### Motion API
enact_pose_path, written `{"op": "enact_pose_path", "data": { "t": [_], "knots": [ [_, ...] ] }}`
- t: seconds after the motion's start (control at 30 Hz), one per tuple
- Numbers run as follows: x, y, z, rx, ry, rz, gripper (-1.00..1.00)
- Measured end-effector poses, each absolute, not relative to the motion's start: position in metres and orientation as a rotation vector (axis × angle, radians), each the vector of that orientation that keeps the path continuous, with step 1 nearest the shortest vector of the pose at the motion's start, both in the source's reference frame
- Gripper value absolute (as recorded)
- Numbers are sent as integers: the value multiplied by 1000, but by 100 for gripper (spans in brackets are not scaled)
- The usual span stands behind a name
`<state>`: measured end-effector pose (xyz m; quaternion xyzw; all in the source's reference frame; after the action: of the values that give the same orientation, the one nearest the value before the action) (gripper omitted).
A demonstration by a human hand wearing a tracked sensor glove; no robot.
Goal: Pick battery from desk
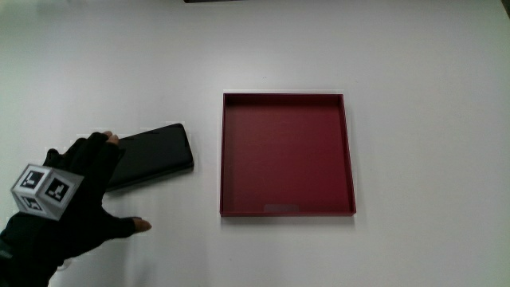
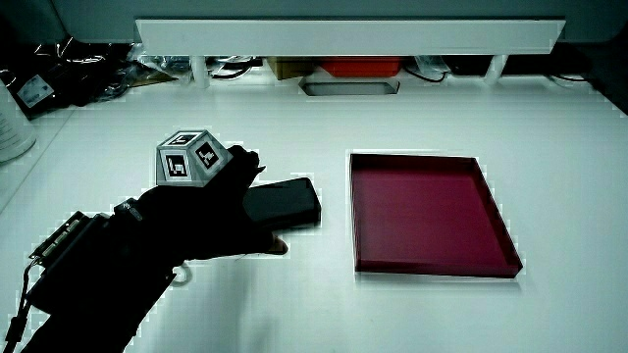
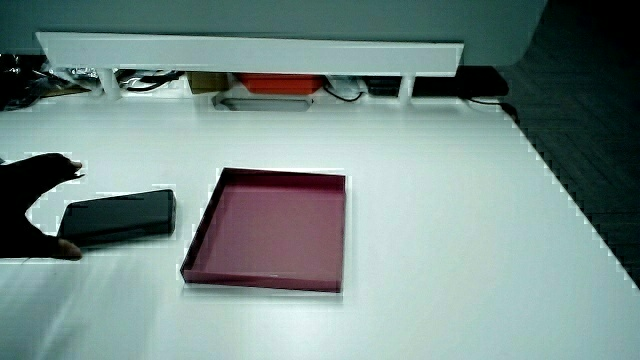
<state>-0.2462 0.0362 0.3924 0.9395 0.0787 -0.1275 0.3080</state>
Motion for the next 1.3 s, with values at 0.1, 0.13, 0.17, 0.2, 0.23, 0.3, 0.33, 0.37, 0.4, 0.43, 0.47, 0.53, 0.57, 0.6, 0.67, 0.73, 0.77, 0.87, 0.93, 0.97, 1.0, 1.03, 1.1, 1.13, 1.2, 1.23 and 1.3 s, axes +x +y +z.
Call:
{"op": "enact_pose_path", "data": {
  "t": [0.1,0.13,0.17,0.2,0.23,0.3,0.33,0.37,0.4,0.43,0.47,0.53,0.57,0.6,0.67,0.73,0.77,0.87,0.93,0.97,1.0,1.03,1.1,1.13,1.2,1.23,1.3],
  "knots": [
    [-266,27,427,2511,244,-316,0],
    [-265,23,428,2501,240,-322,0],
    [-264,18,429,2491,235,-328,0],
    [-254,13,414,2482,162,-379,0],
    [-254,9,417,2492,165,-369,0],
    [-262,3,436,2470,202,-345,0],
    [-263,0,441,2458,179,-367,0],
    [-261,-2,442,2457,182,-364,0],
    [-263,-5,450,2458,182,-341,0],
    [-260,-8,450,2422,188,-399,0],
    [-260,-11,455,2422,181,-369,0],
    [-260,-16,463,2398,175,-368,0],
    [-260,-18,468,2395,165,-365,0],
    [-257,-21,468,2389,164,-349,0],
    [-258,-25,478,2373,143,-348,0],
    [-251,-28,474,2374,107,-346,0],
    [-250,-30,479,2362,103,-355,0],
    [-245,-33,487,2337,91,-338,0],
    [-244,-35,496,2324,88,-342,0],
    [-242,-35,497,2326,91,-322,0],
    [-240,-35,497,2314,92,-310,0],
    [-240,-35,499,2312,91,-308,0],
    [-240,-35,504,2316,104,-294,0],
    [-240,-36,506,2317,101,-298,0],
    [-239,-35,507,2308,93,-290,0],
    [-239,-34,509,2299,88,-297,5],
    [-239,-34,509,2295,78,-305,14]
  ]
}}
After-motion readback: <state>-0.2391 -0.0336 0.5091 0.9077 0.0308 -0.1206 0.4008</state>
